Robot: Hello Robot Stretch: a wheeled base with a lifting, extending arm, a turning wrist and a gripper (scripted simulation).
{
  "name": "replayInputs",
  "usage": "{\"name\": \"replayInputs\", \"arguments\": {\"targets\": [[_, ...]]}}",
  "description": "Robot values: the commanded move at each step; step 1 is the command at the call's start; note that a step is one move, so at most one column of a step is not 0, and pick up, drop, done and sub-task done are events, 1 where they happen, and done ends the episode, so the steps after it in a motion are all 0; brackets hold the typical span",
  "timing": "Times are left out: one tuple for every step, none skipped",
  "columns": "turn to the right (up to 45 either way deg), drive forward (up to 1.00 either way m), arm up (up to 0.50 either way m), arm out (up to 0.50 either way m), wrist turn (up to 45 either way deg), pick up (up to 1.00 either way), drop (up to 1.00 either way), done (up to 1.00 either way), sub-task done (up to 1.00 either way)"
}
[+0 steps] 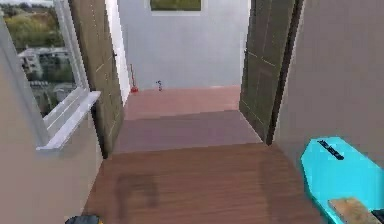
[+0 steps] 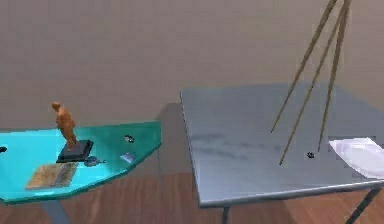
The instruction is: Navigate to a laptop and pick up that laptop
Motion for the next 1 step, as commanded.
{"name": "replayInputs", "arguments": {"targets": [[0.0, 1.0, 0.0, 0.0, 0.0, 0.0, 0.0, 0.0, 0.0]]}}
